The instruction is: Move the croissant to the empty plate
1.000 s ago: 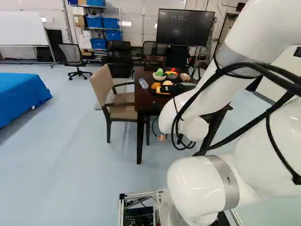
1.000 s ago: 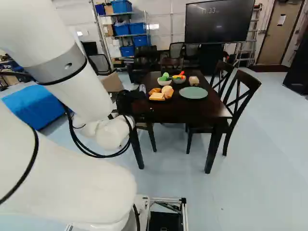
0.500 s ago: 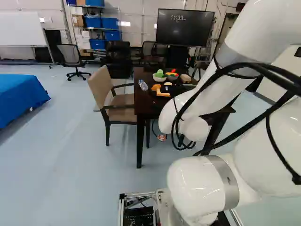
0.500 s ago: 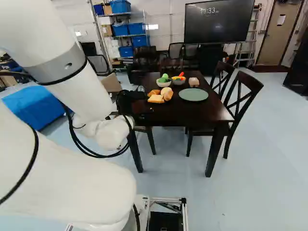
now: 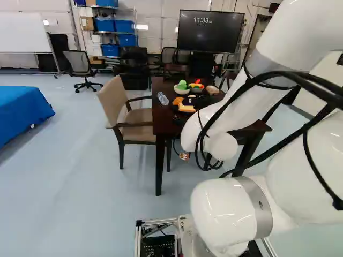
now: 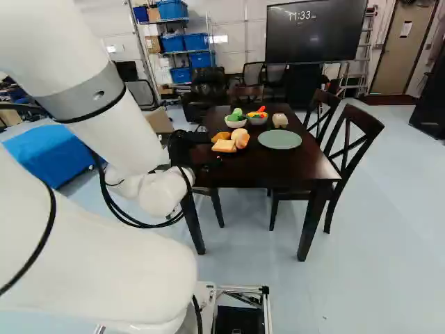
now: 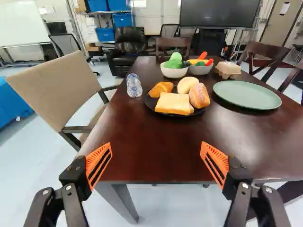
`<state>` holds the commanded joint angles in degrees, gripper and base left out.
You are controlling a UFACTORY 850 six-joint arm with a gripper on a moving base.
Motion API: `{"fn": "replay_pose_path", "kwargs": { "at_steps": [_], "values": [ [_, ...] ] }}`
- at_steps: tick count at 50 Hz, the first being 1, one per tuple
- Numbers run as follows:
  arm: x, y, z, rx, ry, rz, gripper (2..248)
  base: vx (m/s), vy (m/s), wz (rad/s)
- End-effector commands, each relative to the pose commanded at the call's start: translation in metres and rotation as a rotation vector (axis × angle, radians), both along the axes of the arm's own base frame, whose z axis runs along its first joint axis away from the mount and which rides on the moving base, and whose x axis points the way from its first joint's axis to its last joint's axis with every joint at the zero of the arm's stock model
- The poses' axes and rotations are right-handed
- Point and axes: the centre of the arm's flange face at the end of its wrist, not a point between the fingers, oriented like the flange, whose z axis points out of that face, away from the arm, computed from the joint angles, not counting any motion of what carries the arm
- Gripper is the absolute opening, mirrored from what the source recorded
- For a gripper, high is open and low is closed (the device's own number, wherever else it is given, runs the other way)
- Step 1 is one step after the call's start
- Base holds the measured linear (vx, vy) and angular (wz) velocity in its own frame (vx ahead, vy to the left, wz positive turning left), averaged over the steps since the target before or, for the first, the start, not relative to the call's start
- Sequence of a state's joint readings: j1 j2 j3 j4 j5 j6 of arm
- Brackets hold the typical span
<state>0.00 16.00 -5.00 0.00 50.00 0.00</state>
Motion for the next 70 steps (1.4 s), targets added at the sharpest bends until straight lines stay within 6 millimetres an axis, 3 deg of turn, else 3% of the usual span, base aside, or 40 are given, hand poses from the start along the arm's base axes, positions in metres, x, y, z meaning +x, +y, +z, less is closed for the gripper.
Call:
{"fn": "replay_pose_path", "kwargs": {
  "at_steps": [70],
  "values": [
    [0.0000, 0.0000, 0.0000, 0.000, 0.000, 0.000, 247, 0.066, -0.001, -0.006]
  ]
}}
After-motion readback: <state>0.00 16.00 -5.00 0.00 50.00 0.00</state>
